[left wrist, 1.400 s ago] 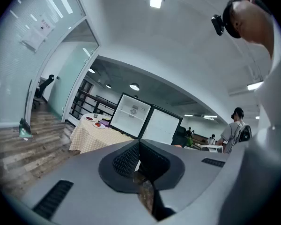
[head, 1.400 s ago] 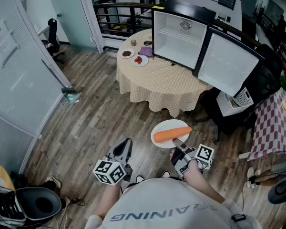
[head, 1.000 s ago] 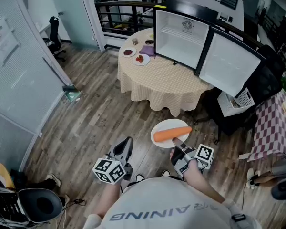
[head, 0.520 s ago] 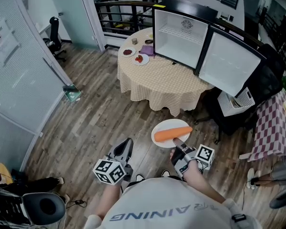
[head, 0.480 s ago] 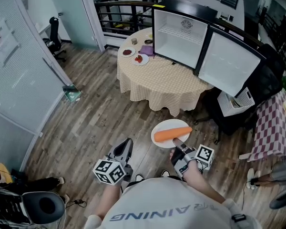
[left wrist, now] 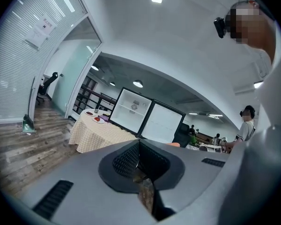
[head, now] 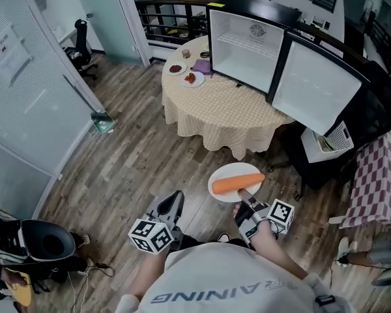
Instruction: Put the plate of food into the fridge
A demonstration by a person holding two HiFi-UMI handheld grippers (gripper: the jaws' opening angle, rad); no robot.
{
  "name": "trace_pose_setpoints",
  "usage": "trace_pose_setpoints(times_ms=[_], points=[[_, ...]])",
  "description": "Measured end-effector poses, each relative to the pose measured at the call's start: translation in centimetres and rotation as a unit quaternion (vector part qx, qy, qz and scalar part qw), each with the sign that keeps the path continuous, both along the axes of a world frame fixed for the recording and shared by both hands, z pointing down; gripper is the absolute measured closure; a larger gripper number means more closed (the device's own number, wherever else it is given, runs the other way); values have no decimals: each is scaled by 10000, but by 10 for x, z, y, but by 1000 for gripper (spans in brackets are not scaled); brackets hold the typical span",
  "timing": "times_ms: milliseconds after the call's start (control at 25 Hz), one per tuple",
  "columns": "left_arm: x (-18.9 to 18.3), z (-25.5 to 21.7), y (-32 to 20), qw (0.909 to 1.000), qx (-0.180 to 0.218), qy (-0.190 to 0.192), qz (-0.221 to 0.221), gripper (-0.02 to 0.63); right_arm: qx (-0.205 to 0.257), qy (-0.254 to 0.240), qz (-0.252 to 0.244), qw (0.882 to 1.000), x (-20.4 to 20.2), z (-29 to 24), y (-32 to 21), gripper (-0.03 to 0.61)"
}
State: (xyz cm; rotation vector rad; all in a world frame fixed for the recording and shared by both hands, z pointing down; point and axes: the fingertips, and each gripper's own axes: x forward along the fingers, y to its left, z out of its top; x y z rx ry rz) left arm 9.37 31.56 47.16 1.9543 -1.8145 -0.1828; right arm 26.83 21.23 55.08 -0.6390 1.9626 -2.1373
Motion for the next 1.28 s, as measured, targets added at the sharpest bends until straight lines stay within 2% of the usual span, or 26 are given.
trace_pose_setpoints(times_ms=[280,400,520,840,1280], points=[[18,11,-10,9998,-170,-68,-60,606,-88,48,-90,9999,14,15,-13,538],[14,11,-20,9997,-186,-125,-31,606,-113,4,-58,9999,11,14,-21,538],[3,10,-33,9999,-121,-17,-41,606,-54,13,-10,10000,3,13,-34,538],[-46,12,-82,9998,24,179,95,606,28,68,161,9998,-38,8,-73,538],[-147,11,-126,9994,71,201,262,606,61,73,292,9995,-135,-5,-113,538]])
